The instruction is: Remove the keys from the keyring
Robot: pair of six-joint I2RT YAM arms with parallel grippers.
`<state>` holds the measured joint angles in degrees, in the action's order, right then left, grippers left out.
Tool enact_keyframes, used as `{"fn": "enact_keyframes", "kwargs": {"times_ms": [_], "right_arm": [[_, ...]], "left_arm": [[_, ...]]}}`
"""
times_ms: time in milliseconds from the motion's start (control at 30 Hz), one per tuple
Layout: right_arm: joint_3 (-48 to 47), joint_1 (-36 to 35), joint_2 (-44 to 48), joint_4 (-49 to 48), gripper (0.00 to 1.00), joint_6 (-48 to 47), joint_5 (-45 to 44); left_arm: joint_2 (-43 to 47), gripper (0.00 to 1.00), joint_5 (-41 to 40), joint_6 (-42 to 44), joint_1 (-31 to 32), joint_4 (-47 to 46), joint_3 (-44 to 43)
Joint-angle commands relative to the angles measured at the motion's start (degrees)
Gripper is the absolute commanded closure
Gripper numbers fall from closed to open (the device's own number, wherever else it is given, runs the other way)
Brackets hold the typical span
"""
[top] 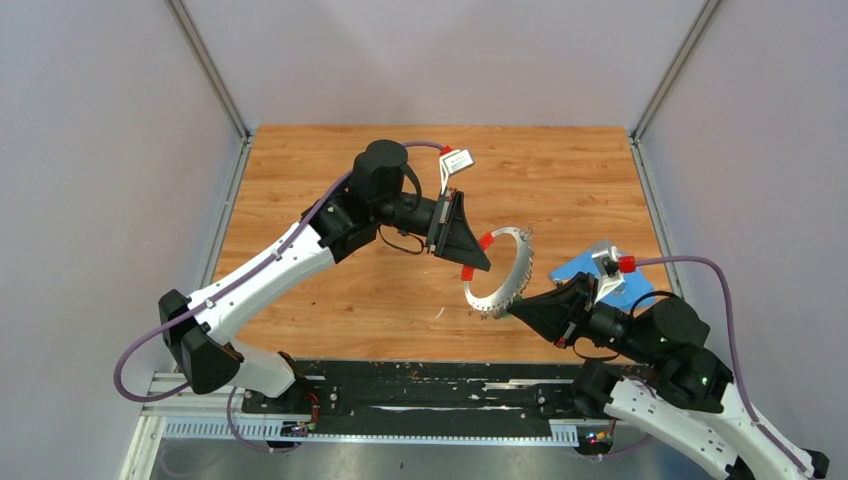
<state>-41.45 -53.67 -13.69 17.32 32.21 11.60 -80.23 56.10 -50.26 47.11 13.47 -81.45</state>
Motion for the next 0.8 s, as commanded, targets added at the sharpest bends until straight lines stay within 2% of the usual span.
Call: {"fn": "enact_keyframes", "kwargs": {"times_ms": [0,567,767], "right_arm": [[1.5,-0.4,-0.7,-3.5,0.89,-2.3,-1.0],[3.6,-0.4,-4.2,-7.4,0.87,-3.7,1.1],[4.1,-0.3,-3.4,-7.5,0.81,-3.3,1.8]], "left_arm": [[-0.6,1.00,1.6,0.3,0.4,2.3,-1.5],[-0.4,1.00,2.6,-0.1,0.4,1.9,-1.0],[-0.4,1.00,2.7,-0.3,0.4,1.7,-1.0]]}}
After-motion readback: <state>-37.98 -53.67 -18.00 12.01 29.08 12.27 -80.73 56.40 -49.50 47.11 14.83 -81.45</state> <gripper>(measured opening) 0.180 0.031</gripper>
